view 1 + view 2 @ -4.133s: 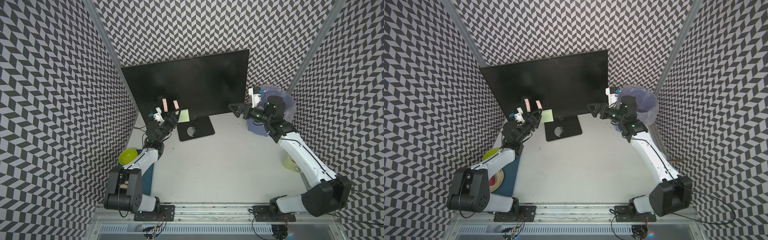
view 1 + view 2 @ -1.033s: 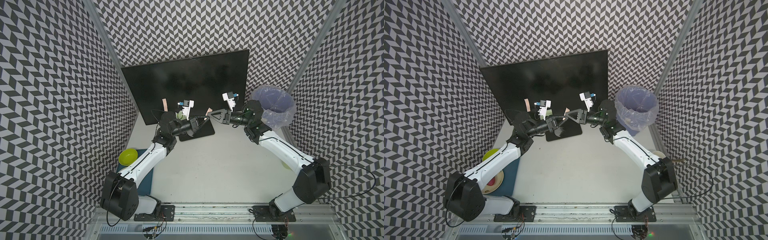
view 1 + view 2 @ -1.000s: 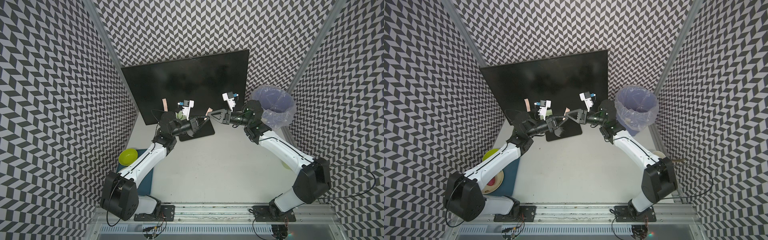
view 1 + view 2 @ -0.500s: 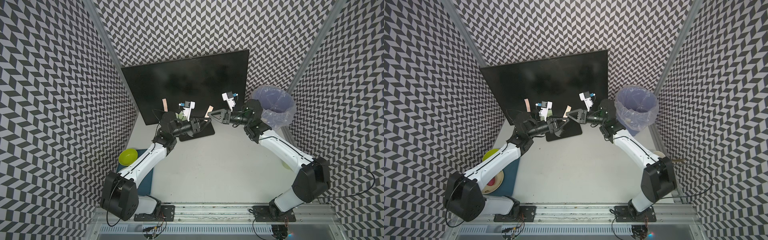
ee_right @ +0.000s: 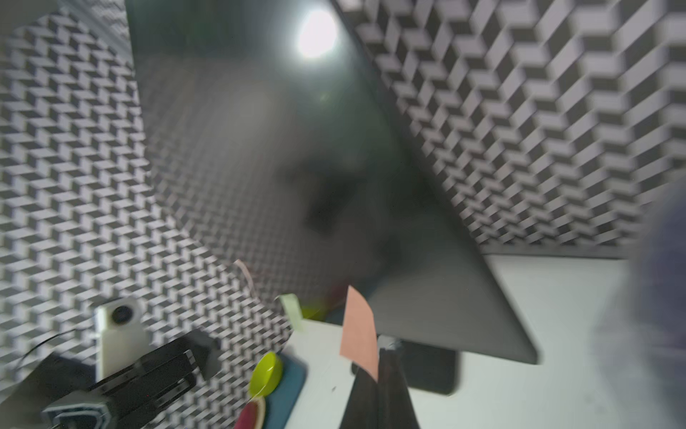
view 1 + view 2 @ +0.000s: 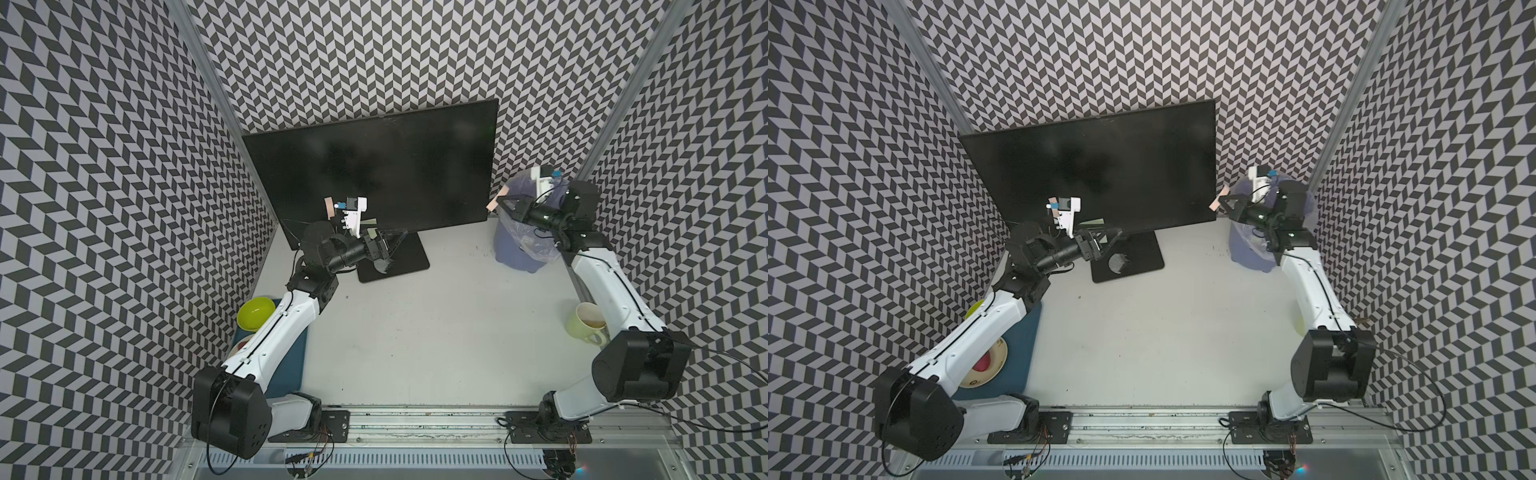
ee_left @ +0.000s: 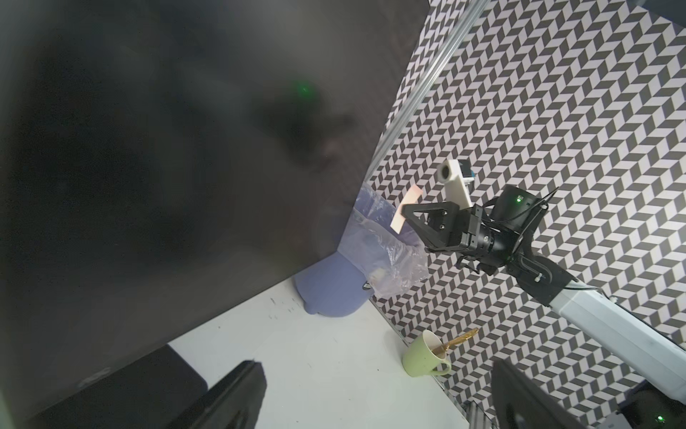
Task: Remove the sticky note from the monitor
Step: Place the sticky note in the trash bin.
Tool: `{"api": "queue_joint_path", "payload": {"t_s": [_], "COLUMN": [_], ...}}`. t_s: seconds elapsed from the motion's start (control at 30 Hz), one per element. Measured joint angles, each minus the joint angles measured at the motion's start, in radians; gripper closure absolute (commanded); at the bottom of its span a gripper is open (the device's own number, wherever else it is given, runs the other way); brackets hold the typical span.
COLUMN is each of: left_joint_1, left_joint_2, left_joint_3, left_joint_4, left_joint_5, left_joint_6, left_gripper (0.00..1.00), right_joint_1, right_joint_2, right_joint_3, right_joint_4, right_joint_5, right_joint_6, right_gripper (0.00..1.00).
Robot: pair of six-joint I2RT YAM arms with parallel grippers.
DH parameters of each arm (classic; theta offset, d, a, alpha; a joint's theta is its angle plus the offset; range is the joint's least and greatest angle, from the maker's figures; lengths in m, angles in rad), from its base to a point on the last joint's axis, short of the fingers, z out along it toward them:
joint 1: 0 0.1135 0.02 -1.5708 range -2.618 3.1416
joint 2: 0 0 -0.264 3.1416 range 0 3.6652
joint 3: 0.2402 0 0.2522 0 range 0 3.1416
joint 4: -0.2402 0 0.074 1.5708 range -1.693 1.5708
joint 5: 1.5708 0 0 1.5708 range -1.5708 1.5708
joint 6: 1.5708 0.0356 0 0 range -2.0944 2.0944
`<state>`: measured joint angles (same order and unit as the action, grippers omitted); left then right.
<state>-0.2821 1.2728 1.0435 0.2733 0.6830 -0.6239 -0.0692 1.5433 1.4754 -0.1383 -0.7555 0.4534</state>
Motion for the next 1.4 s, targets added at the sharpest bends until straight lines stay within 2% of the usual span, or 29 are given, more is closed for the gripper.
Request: {"api": "queue_joint_path", "payload": {"t_s": [0.17, 0.33, 0.5, 0.87, 1.07, 1.4], "left_joint_1": [0.056, 0.098, 0.14, 0.232, 0.272, 0.296], "left_joint_2": [-0.018, -0.026, -0.04, -0.059, -0.078, -0.08], "left_joint_3": [-0.009, -0.026, -0.033, -0.053, -0.094, -0.137], "left_joint_4": [-0.031, -0.062, -0.09, -0.149, -0.155, -0.15], "left_joint_5": [-0.042, -0.078, -0.098, -0.133, -0.141, -0.14], "left_joint_6": [0.001, -0.006, -0.013, -0.023, -0.034, -0.056], "left_gripper": [0.0, 0.0, 0.0, 0.0, 0.0, 0.0], "right_joint_1": [-0.126, -0.14, -0.136, -0.097, -0.042, -0.005], "right_joint_2": [-0.015, 0.023, 0.068, 0.116, 0.116, 0.093], "right_joint_3": [0.077, 0.22, 0.294, 0.303, 0.293, 0.169], "right_joint_4": [-0.084, -0.203, -0.28, -0.413, -0.431, -0.471], "right_joint_5": [0.128, 0.276, 0.362, 0.454, 0.445, 0.425], "right_joint_6": [-0.083, -0.208, -0.298, -0.411, -0.429, -0.437], "right_gripper": [0.99, 0.92, 0.61, 0.22, 0.18, 0.16]}}
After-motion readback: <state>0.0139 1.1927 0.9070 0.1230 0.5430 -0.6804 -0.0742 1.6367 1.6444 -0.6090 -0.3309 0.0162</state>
